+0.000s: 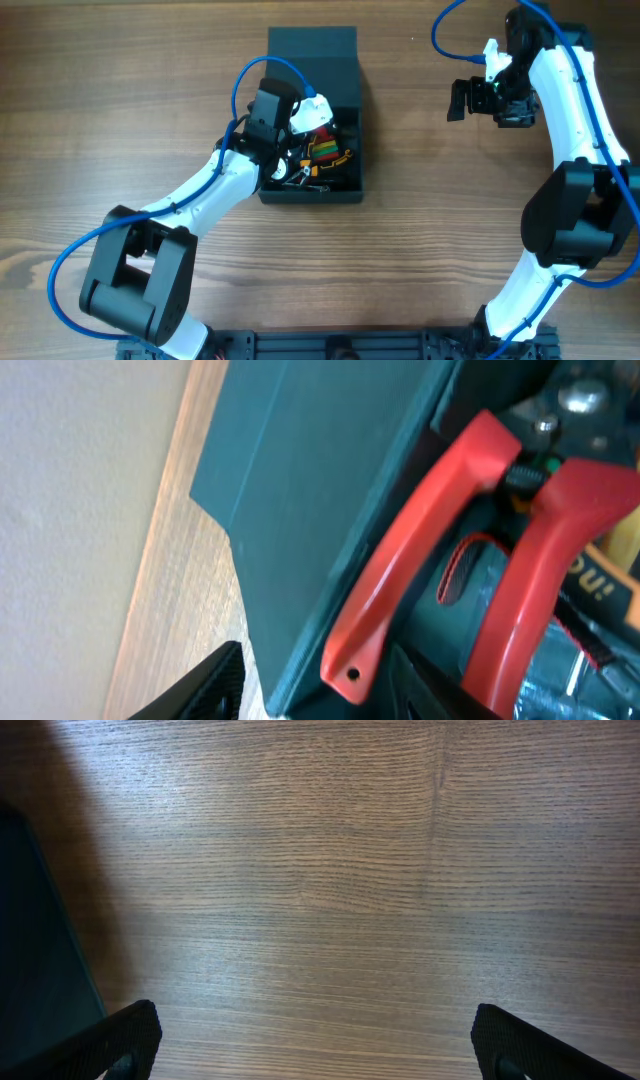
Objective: Pack container
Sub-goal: 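Lower the shears into the box, open the left gripper, withdraw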
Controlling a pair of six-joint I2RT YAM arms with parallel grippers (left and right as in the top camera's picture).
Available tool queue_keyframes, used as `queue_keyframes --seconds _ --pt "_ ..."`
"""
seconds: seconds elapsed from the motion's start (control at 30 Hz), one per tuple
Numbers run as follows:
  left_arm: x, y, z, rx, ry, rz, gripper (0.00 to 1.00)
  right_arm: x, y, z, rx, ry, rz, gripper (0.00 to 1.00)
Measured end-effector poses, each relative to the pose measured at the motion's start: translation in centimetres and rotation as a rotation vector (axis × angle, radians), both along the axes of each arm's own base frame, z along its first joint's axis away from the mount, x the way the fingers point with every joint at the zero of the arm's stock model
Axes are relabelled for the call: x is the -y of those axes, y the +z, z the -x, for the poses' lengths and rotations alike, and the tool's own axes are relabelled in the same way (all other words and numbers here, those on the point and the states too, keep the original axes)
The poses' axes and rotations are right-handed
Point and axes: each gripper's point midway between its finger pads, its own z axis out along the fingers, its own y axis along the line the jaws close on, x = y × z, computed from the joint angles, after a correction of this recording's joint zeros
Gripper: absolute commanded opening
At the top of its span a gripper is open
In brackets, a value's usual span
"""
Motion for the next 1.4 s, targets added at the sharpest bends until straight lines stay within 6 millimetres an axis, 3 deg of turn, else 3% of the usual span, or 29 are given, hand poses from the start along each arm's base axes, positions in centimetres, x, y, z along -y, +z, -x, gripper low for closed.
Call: queue_keyframes --seconds 0.1,0.33,0.63,0.87,1.23,1.4 --pt "-0.6 -0.3 0.1 -0.016 0.038 0.015 0.56 0.0 0.0 0.0 0.000 0.000 0.000 1.00" --pt "-4.0 -1.1 0.1 -0.066 0.197 0.065 0.56 -0.1 0.0 0.0 0.000 0.000 -0.006 1.00" --pt "-4.5 0.2 -1.0 0.019 0.266 0.049 0.51 -0.3 0.0 0.0 0.002 0.001 -0.018 1.00" --pt "-3.6 0.2 -0.7 0.021 0.251 0.048 0.48 -0.3 0.0 0.0 0.002 0.001 -0.018 1.00" --pt "0.8 -1.0 1.6 -0.069 0.119 0.092 0.56 -0.3 0.0 0.0 0.002 0.001 -0.018 1.00" --pt "1.0 -1.8 2.5 -0.124 0.145 0.124 0.56 -0.3 0.0 0.0 0.002 0.001 -0.019 1.00"
